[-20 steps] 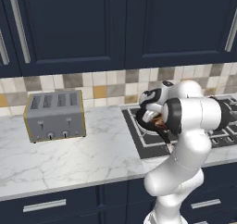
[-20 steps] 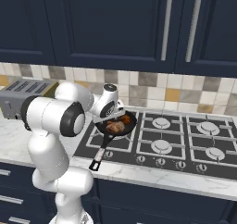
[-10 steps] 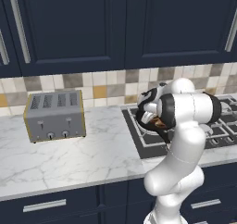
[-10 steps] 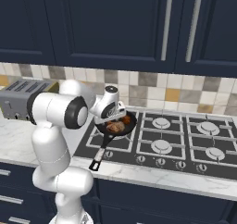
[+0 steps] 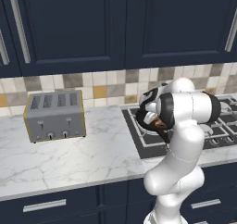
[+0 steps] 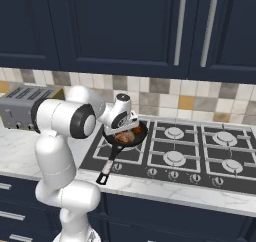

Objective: Take the chicken drumsticks from the pan and place one on each plate on the dining counter.

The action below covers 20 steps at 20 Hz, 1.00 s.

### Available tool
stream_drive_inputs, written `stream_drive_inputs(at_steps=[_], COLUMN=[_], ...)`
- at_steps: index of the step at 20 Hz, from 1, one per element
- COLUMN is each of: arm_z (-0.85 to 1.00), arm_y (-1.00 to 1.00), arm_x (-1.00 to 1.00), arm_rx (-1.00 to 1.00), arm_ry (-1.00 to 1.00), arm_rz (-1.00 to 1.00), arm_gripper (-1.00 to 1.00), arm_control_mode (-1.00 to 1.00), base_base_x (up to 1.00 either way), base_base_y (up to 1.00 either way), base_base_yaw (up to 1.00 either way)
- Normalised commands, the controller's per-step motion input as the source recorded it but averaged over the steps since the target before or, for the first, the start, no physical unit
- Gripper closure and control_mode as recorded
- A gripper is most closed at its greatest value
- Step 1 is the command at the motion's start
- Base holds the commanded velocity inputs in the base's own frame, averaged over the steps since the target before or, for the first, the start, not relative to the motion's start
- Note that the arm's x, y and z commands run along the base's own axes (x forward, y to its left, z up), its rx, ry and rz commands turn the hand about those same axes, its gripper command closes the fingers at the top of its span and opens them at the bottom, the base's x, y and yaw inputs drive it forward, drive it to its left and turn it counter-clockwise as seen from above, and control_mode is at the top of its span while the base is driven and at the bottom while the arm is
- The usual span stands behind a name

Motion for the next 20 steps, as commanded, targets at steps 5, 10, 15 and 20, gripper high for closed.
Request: stream_drive_inputs(at_steps=[5, 10, 15, 20], arm_z=[-0.13, -0.15, -0.13, 0.0], arm_y=[-0.02, 0.0, 0.0, 0.01], arm_x=[0.0, 0.03, -0.16, -0.33], arm_rx=[-0.01, 0.0, 0.0, 0.0], arm_ry=[0.09, 0.04, -0.05, -0.05], arm_rz=[0.0, 0.0, 0.0, 0.03], arm_gripper=[-1.0, 1.0, 1.0, 1.0], arm_control_mode=[-1.0, -1.0, -1.0, -1.0], base_base_x=[0.0, 0.0, 0.0, 0.0], base_base_y=[0.0, 0.0, 0.0, 0.0], base_base_yaw=[0.0, 0.0, 0.0, 0.0])
